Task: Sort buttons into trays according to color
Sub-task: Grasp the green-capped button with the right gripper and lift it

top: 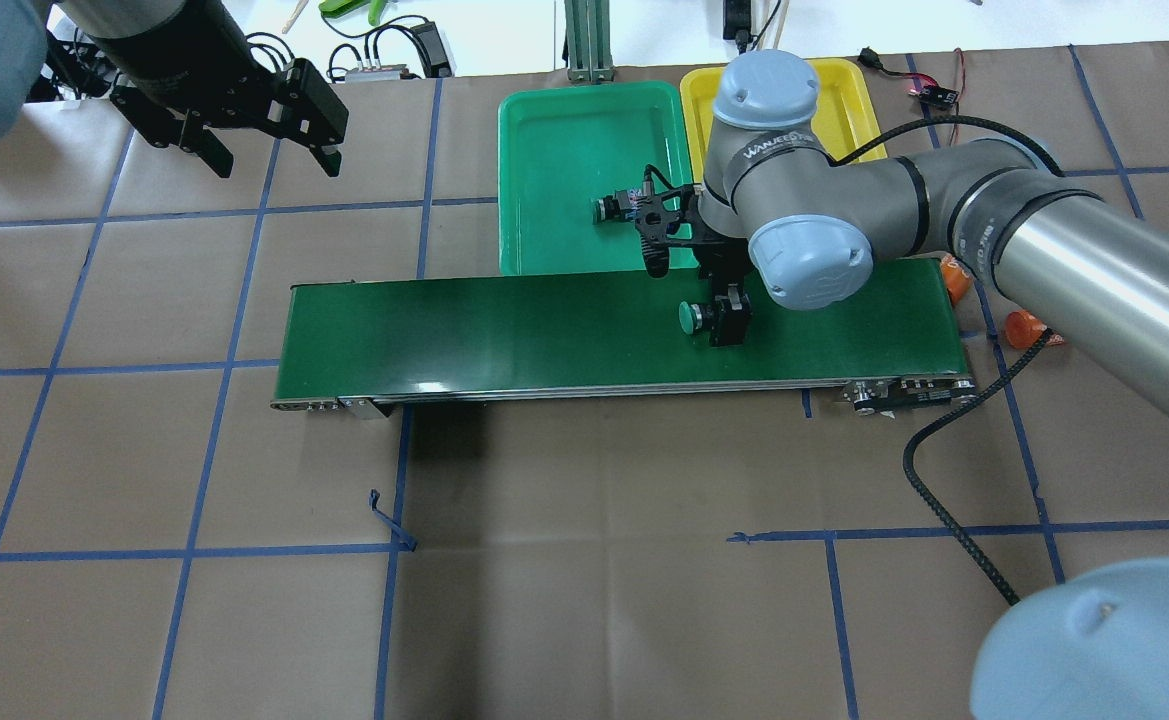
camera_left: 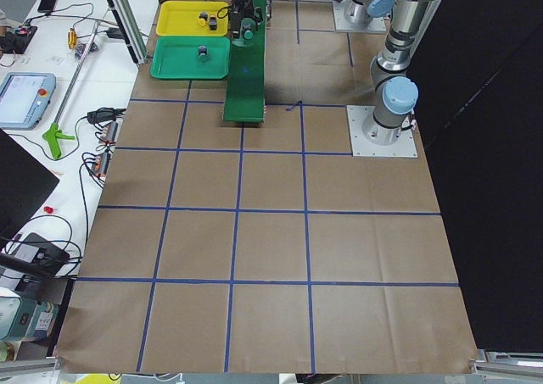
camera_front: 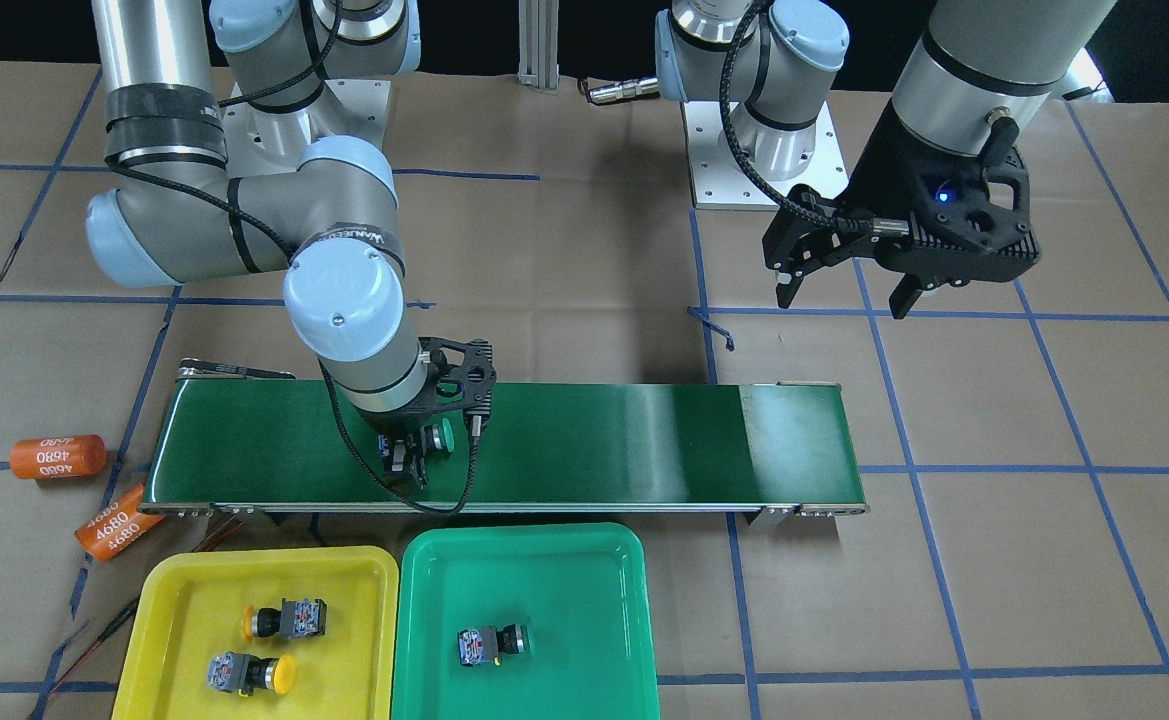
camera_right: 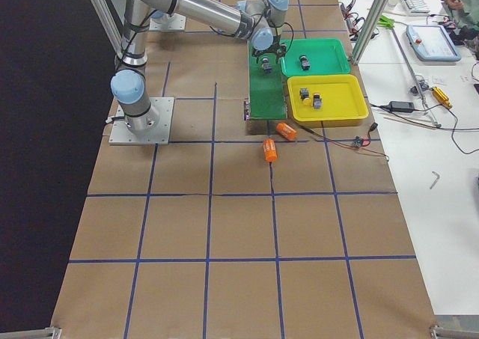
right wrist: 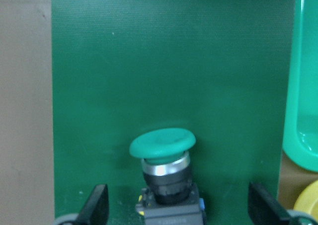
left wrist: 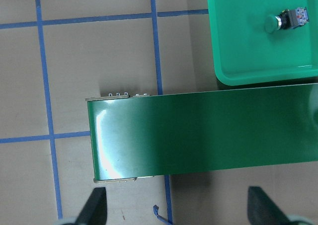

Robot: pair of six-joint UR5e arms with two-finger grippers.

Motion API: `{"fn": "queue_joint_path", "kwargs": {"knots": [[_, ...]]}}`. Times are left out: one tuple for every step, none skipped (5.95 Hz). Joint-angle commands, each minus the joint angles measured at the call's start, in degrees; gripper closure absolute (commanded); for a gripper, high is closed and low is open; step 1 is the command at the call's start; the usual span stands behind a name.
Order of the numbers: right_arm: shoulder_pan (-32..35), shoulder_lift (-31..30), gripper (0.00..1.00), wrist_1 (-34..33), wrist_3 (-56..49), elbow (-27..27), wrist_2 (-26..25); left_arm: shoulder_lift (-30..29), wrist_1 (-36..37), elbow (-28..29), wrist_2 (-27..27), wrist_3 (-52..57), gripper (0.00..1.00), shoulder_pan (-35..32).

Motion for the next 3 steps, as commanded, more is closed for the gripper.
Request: {"fn": "queue_joint_path", "kwargs": {"knots": [[-2.03,-0.92,0.62,0.74,-1.67,0.69,-5.1,0.09,0.0,0.0,0.0,0.0,0.01,0.09],[-2.21,-1.1,0.8,0.84,-1.77,0.95,-6.54,0.0,0.0,0.0,0.0,0.0,0.01,0.18],[-2.48,-1.28,0.91,0.92,-2.81,0.95,-6.82,0.0,0.0,0.0,0.0,0.0,0.01,0.18]]}}
